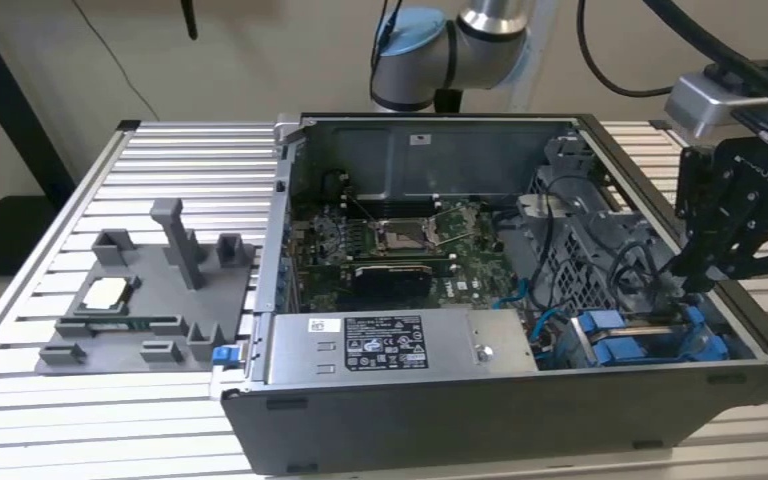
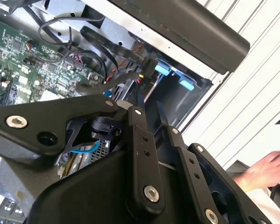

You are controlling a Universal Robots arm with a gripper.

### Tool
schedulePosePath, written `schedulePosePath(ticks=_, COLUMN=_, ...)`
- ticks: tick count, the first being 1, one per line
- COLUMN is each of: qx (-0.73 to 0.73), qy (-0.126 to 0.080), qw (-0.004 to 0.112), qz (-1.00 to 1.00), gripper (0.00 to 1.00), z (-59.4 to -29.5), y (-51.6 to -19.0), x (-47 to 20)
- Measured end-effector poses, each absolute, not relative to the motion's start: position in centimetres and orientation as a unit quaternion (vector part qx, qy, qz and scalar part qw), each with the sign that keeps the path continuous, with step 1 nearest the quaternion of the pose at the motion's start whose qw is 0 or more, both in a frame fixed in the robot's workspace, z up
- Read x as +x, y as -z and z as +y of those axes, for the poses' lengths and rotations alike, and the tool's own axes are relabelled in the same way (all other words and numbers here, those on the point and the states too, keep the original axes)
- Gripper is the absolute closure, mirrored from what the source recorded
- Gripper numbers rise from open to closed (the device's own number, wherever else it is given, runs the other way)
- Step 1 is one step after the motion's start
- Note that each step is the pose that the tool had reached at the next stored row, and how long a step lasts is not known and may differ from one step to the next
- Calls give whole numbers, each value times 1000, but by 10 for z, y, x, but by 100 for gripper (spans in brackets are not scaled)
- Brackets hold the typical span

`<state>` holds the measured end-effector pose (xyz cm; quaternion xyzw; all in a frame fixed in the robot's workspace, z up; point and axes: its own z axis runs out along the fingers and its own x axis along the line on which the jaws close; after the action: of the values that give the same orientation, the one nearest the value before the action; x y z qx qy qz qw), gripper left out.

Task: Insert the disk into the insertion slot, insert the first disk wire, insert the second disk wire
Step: 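Insert the second disk wire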

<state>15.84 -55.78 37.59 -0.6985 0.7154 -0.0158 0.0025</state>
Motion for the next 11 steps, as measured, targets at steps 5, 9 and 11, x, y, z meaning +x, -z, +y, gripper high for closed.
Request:
schedulePosePath(ticks=5, qx=-699, qy=14, qw=0, qz=715, gripper=73, z=-557, y=-376, x=167)
schedulePosePath(ticks=9, qx=-699, qy=14, qw=0, qz=715, gripper=73, z=-557, y=-376, x=173)
schedulePosePath(ticks=11, qx=-699, qy=14, qw=0, qz=715, gripper=73, z=-557, y=-376, x=174)
